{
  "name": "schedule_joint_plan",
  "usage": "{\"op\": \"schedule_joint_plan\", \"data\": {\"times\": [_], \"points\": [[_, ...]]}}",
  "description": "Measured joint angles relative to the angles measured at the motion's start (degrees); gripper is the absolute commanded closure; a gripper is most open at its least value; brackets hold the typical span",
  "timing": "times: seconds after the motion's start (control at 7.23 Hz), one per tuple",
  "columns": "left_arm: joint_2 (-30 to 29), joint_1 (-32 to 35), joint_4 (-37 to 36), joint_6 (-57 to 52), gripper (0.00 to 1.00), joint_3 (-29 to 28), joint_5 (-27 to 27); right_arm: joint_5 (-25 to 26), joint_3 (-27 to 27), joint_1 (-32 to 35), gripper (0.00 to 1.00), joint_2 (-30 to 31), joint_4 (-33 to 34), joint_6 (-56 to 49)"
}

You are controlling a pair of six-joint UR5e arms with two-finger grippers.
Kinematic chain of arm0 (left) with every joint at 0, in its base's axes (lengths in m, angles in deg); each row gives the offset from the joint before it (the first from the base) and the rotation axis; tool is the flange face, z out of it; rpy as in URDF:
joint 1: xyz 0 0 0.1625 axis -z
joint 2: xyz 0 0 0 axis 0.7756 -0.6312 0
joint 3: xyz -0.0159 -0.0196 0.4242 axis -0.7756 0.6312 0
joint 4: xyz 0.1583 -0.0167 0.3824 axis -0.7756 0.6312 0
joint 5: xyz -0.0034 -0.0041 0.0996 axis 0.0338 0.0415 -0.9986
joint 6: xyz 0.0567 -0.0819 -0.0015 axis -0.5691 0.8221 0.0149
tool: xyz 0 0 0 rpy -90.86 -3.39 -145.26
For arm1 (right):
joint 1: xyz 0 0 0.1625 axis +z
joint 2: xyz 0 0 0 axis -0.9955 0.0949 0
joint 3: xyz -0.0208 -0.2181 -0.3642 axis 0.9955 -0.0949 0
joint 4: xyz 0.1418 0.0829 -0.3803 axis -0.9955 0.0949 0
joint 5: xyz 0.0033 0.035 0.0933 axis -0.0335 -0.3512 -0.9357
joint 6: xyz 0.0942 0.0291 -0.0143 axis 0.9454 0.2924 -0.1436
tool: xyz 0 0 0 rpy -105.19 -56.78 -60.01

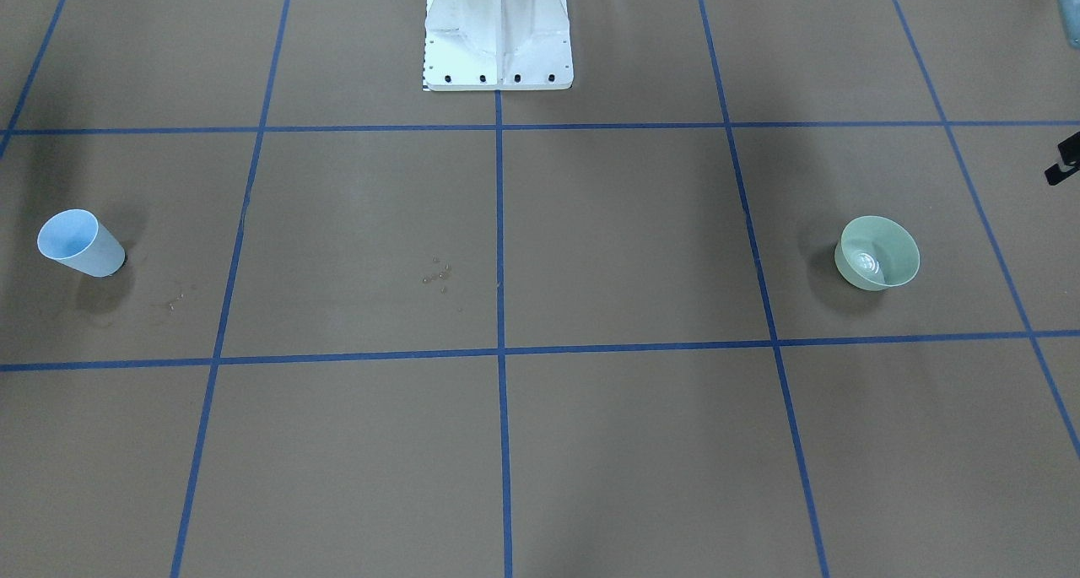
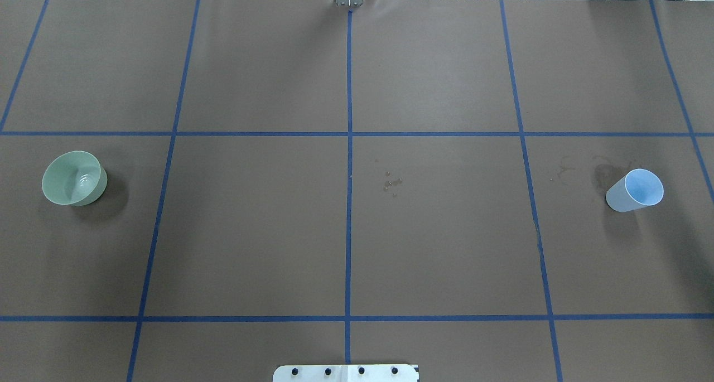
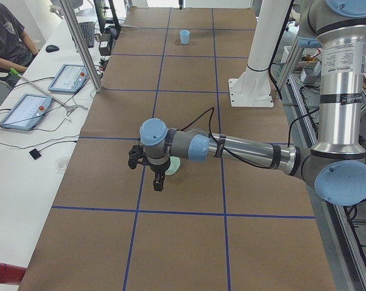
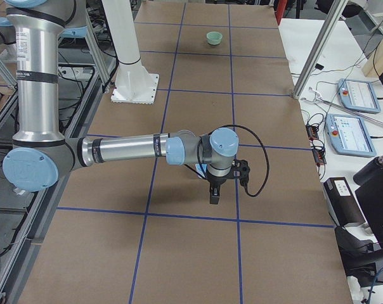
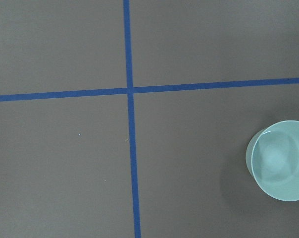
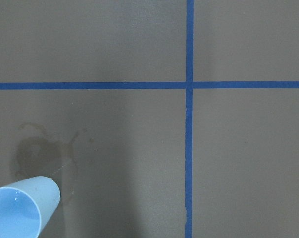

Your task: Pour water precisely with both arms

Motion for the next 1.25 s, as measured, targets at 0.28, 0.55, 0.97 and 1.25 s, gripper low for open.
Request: {"op": "schedule_joint_plan", "data": {"times": [0.28, 0.55, 0.97, 1.25], "points": [[-0.7, -6.2, 11.0, 10.7, 0.0, -5.5, 0.0, 0.0, -0.6, 0.0, 0.01, 0.0, 0.0, 0.1], [-3.0, -12.1, 16.6, 17.4, 0.0, -10.2, -0.8, 0.1, -0.8, 0.0, 0.01, -0.1, -0.1, 0.1], [-6.0, -16.4, 17.8, 20.0, 0.49, -14.0, -3.0, 0.0, -1.2, 0.0, 0.01, -0.2, -0.2, 0.1], [-6.3, -17.4, 17.8, 20.2, 0.73, -14.5, -3.1, 0.0, -1.5, 0.0, 0.01, -0.3, -0.3, 0.1]]}}
